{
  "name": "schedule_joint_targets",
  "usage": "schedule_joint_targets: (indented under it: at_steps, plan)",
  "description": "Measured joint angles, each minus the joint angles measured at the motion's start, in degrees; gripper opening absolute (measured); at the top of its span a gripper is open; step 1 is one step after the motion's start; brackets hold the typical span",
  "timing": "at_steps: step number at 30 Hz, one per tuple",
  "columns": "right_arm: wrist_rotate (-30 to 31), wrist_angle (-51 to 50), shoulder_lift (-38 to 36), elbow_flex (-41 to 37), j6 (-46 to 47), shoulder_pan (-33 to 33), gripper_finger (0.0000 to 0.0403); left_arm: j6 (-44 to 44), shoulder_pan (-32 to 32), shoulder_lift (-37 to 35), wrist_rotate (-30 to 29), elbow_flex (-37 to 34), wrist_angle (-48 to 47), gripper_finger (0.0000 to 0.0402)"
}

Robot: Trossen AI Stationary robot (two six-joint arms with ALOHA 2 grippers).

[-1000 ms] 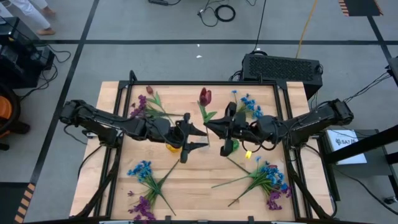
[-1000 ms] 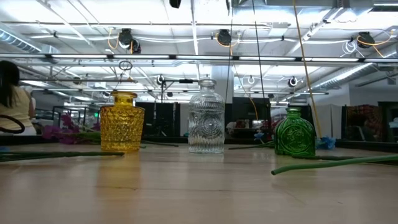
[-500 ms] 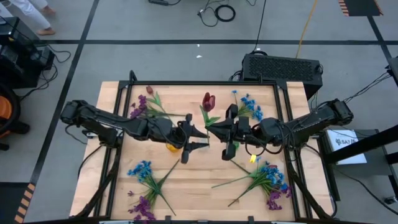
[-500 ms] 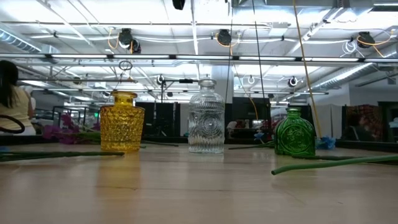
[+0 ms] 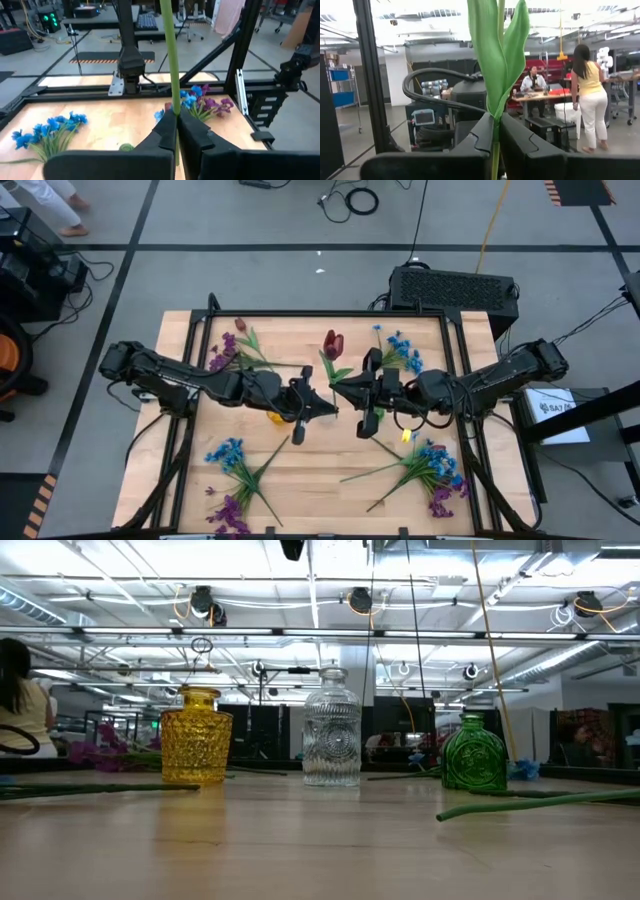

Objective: Sort flowers into vase by color
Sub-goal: Put the top right red tulip into the transparent vase

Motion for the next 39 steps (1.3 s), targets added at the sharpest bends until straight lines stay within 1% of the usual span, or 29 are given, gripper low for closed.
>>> schedule_joint_targets:
  at_steps: [3, 8, 12, 16, 19, 23, 27, 30, 36, 37, 39]
  plan:
    - [0.04, -3.88, -0.40, 0.00, 0.34, 0.00, 0.0049, 0.04, 0.64, -1.08, -0.02, -0.04, -3.15, 0.0014]
    - [0.04, -9.80, -2.15, 0.00, 1.79, 0.04, 0.0108, 0.02, 1.41, -3.10, -0.13, 0.00, -9.21, 0.0015]
    - [0.04, -10.74, -2.16, 0.00, 1.86, 0.04, 0.0147, 0.04, 1.59, -3.27, -0.06, -0.02, -11.49, 0.0015]
    - [0.04, -11.82, -2.16, 0.00, 2.44, -0.01, 0.0168, 0.02, 1.59, -3.36, -0.07, -0.02, -11.64, 0.0015]
    - [0.06, -13.07, -2.16, 0.00, 4.06, -0.61, 0.0171, 0.02, 1.59, -3.36, -0.07, -0.02, -11.63, 0.0015]
    - [0.09, -13.98, -2.16, 0.00, 4.49, -1.33, 0.0161, 0.02, 1.59, -3.36, -0.05, -0.02, -11.66, 0.0015]
    - [0.09, -14.85, -2.16, 0.00, 4.70, -1.79, 0.0135, 0.02, 1.59, -3.36, -0.04, -0.02, -11.66, 0.0015]
    - [0.07, -14.85, -2.16, 0.00, 4.70, -1.79, 0.0103, 0.02, 1.59, -3.36, -0.06, -0.02, -11.64, 0.0015]
    - [0.05, -14.86, -2.16, 0.00, 4.23, -1.79, 0.0014, 0.04, 1.62, -3.36, -0.14, -0.02, -11.66, 0.0015]
    - [0.04, -14.91, -2.16, 0.00, 4.02, -1.79, 0.0008, 0.02, 1.64, -3.36, -0.28, -0.02, -11.69, 0.0015]
    - [0.04, -15.00, -2.16, 0.00, 3.82, -1.79, 0.0009, 0.02, 1.64, -3.36, -1.12, -0.02, -11.81, 0.0015]
